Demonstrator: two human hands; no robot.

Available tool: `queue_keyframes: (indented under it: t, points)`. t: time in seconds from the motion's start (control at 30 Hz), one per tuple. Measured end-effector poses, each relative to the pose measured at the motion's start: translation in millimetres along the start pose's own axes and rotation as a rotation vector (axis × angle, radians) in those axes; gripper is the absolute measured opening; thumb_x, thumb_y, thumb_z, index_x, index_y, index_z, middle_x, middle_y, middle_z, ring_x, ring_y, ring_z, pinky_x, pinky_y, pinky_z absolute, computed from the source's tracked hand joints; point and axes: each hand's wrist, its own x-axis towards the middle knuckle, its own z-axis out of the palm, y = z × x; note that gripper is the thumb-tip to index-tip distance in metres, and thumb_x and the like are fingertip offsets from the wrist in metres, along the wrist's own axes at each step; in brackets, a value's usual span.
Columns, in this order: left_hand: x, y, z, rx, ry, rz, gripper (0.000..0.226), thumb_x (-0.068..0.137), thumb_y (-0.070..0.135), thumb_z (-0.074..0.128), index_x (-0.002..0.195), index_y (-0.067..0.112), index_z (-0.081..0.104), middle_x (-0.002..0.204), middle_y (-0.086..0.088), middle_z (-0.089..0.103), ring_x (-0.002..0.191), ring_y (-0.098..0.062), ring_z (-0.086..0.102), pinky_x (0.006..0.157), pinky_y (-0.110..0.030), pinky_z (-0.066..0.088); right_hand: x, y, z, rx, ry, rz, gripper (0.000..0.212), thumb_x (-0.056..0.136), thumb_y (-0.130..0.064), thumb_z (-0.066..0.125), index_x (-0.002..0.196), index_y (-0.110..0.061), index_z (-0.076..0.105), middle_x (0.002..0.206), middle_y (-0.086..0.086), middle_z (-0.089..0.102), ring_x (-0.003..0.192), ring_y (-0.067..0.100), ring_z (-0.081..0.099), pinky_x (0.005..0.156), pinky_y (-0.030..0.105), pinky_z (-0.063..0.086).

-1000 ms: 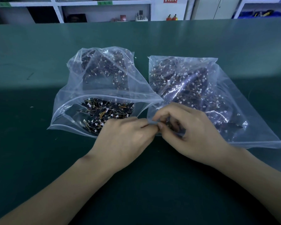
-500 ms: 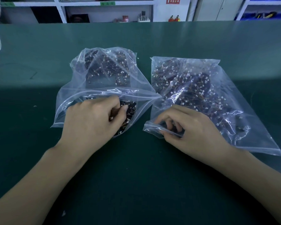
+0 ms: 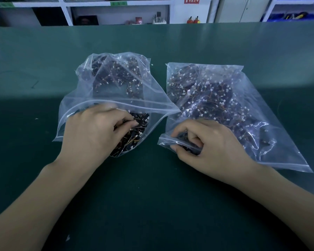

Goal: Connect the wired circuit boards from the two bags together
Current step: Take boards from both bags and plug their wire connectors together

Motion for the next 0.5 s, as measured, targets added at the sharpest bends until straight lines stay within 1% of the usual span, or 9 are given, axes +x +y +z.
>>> queue_keyframes:
  t: [0.07, 0.13, 0.2, 0.3, 0.4, 0.5]
  points:
    - [0.4, -0.8, -1.2, -0.031, 0.05, 0.042, 0.014, 0.096, 0.038, 0.082, 0.092, 0.026, 0.087, 0.082, 0.008, 0.076, 0.07, -0.019, 0.071, 0.055, -0.041, 0.056, -0.1, -0.6, -0.6, 0.008, 0.008, 0.011, 0.018, 0.087, -0.036, 0.08, 0.1, -0.026, 0.073, 0.065, -0.017, 0.033, 0.065, 0.009, 0.047, 0.075, 0.01, 0.038]
    - [0.8, 0.3, -2.7, -0.054, 0.102, 0.096, 0.013, 0.097, 0.035, 0.081, 0.094, 0.025, 0.087, 0.082, 0.008, 0.077, 0.069, -0.017, 0.071, 0.055, -0.038, 0.055, -0.2, -0.6, -1.4, 0.017, 0.007, 0.022, 0.023, 0.087, -0.042, 0.079, 0.102, -0.026, 0.074, 0.065, -0.014, 0.035, 0.064, 0.008, 0.046, 0.074, 0.009, 0.035]
    - [1.3, 2.7, -4.1, -0.078, 0.152, 0.144, 0.013, 0.099, 0.032, 0.08, 0.096, 0.022, 0.088, 0.084, 0.007, 0.078, 0.073, -0.017, 0.073, 0.059, -0.034, 0.056, -0.4, -0.9, -1.5, 0.032, 0.004, 0.029, 0.025, 0.089, -0.043, 0.078, 0.104, -0.025, 0.074, 0.066, -0.011, 0.038, 0.063, 0.01, 0.047, 0.073, 0.013, 0.036]
    - [2.3, 7.4, -6.2, -0.124, 0.227, 0.197, 0.015, 0.101, 0.026, 0.078, 0.098, 0.014, 0.087, 0.088, 0.002, 0.08, 0.079, -0.02, 0.076, 0.065, -0.04, 0.061, -0.7, -1.6, -0.9, 0.073, 0.012, 0.049, 0.023, 0.094, -0.041, 0.073, 0.108, -0.023, 0.072, 0.066, -0.008, 0.04, 0.063, 0.013, 0.048, 0.067, 0.02, 0.038]
    - [2.1, 14.7, -7.5, -0.16, 0.285, 0.227, 0.016, 0.101, 0.02, 0.078, 0.094, 0.008, 0.085, 0.085, -0.002, 0.079, 0.073, -0.025, 0.075, 0.062, -0.042, 0.06, -0.5, -0.6, -1.3, 0.13, 0.029, 0.073, 0.024, 0.098, -0.043, 0.069, 0.113, -0.024, 0.07, 0.067, -0.006, 0.045, 0.064, 0.015, 0.051, 0.062, 0.028, 0.044]
    - [1.5, 23.0, -8.9, -0.189, 0.321, 0.254, 0.018, 0.101, 0.017, 0.078, 0.088, 0.004, 0.083, 0.08, -0.004, 0.077, 0.065, -0.027, 0.07, 0.062, -0.038, 0.054, -0.1, 1.4, -1.3, 0.153, 0.057, 0.073, 0.028, 0.1, -0.044, 0.068, 0.12, -0.025, 0.069, 0.07, -0.009, 0.048, 0.067, 0.014, 0.054, 0.063, 0.035, 0.05]
